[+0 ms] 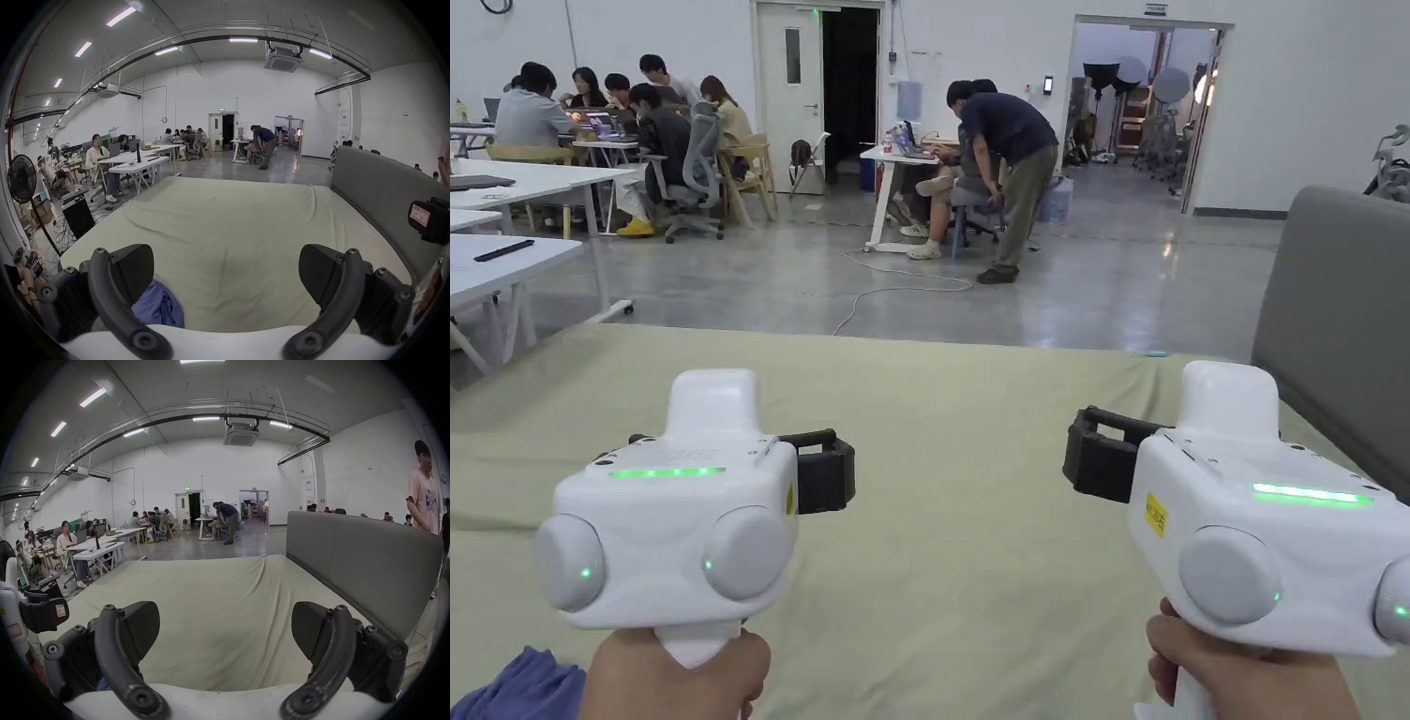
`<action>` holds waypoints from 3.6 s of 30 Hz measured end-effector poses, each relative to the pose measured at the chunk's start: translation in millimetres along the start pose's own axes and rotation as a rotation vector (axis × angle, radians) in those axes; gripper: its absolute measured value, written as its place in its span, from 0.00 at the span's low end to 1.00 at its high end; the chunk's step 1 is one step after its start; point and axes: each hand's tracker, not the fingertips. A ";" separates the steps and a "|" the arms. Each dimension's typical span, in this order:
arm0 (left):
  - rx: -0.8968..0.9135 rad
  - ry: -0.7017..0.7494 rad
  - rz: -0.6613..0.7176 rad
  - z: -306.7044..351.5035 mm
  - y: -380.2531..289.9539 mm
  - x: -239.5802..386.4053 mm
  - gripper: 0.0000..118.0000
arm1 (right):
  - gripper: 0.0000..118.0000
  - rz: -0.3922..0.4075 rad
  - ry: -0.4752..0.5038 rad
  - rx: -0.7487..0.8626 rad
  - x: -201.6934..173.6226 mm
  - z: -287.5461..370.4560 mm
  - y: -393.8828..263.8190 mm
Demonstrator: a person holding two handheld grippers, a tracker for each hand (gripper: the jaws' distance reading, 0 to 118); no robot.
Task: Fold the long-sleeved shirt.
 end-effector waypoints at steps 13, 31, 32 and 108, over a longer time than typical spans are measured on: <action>0.003 -0.007 -0.009 -0.8 3.9 2.0 0.99 | 0.93 -0.002 0.008 -0.012 1.2 -4.6 0.3; -0.005 -0.015 -0.005 -1.7 3.5 3.8 0.99 | 0.93 0.010 0.014 -0.012 -1.6 -3.7 -0.9; -0.005 -0.013 -0.007 -1.6 3.5 4.0 0.99 | 0.93 0.012 0.014 -0.011 -1.8 -3.4 -1.2; -0.474 0.207 0.235 -134.3 -156.0 -294.1 1.00 | 0.00 0.277 0.758 -0.182 -284.9 -62.9 -85.2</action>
